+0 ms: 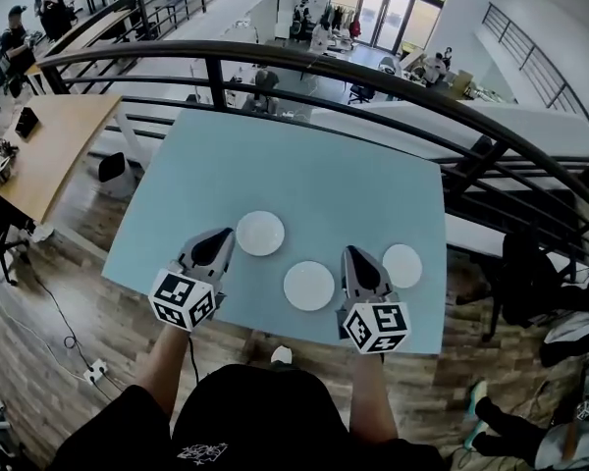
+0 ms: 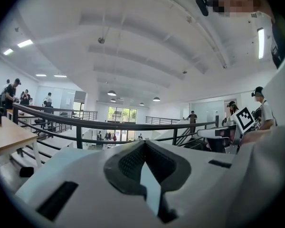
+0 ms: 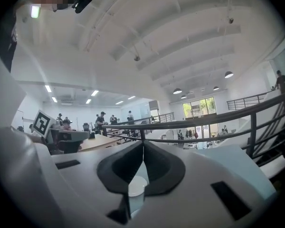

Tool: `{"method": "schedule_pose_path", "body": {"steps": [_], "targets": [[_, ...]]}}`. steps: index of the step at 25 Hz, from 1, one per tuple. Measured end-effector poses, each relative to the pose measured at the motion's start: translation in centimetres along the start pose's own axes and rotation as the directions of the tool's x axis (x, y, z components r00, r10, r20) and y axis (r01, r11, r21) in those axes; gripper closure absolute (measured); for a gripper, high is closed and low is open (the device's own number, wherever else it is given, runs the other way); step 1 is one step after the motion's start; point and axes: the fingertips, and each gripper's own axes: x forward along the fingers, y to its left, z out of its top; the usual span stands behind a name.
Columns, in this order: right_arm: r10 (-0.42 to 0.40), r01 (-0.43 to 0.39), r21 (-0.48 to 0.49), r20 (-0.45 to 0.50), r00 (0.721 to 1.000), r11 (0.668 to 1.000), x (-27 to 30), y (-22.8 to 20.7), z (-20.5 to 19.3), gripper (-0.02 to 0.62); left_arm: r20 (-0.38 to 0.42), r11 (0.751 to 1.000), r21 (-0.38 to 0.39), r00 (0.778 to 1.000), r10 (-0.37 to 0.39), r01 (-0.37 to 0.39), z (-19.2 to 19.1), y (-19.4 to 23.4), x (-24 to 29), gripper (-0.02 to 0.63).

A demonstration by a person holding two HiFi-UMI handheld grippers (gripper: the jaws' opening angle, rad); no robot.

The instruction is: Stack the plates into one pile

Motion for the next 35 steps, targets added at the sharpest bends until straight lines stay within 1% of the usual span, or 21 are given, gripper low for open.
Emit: {"method": "schedule_pose_path", "body": {"steps": [3, 8, 11, 13, 16, 20, 24, 27, 32, 35], "targets": [[0.034, -0.034, 0.002, -0.008, 0.999, 0.999, 1.2, -1.8, -0.3, 0.588, -0.004, 1.000, -0.003, 1.000, 0.012, -0.012, -0.2, -0.7, 2.1, 0.598], [0.067, -0.067, 0.011, -0.028, 0.997, 0.998, 2.9, -3.0, -1.0, 0.588, -0.018, 0.999, -0.024, 0.999, 0.029, -0.029, -0.9, -0.3, 3.9, 0.598], [0.077, -0.076, 0.023, -0.035, 0.996, 0.997, 3.3, -3.4, -1.3, 0.588, -0.035, 0.998, -0.053, 0.999, 0.033, -0.035, -1.7, -0.1, 4.3, 0.598], [0.086, -0.085, 0.029, -0.045, 0.995, 0.996, 3.7, -3.4, -1.7, 0.588, -0.056, 0.997, -0.068, 0.998, 0.042, -0.046, -2.6, 0.3, 4.6, 0.598], [0.100, -0.098, 0.034, -0.062, 0.993, 0.995, 4.7, -3.1, -2.4, 0.588, -0.092, 0.996, -0.068, 0.994, 0.053, -0.059, -4.2, 1.5, 5.2, 0.598], [0.107, -0.102, 0.052, -0.113, 0.988, 0.993, 6.1, -2.6, -4.8, 0.588, -0.158, 0.996, -0.080, 0.987, 0.032, -0.045, -7.0, 2.5, 6.1, 0.598], [0.098, -0.088, 0.064, -0.182, 0.978, 0.994, 7.2, -2.7, -8.0, 0.588, -0.244, 0.992, -0.116, 0.970, 0.014, -0.044, -10.7, 3.6, 7.1, 0.598], [0.094, -0.084, 0.055, -0.225, 0.970, 0.995, 8.7, -2.1, -9.8, 0.588, -0.306, 0.986, -0.155, 0.952, 0.008, -0.058, -13.5, 5.8, 7.7, 0.598], [0.113, -0.088, 0.097, -0.297, 0.948, 0.991, 11.5, -1.8, -13.2, 0.588, -0.376, 0.975, -0.215, 0.926, -0.025, -0.061, -17.0, 8.4, 8.9, 0.598], [0.131, -0.091, 0.133, -0.337, 0.932, 0.987, 12.7, -1.7, -15.2, 0.588, -0.418, 0.960, -0.272, 0.907, -0.061, -0.061, -19.1, 9.2, 9.6, 0.598]]}}
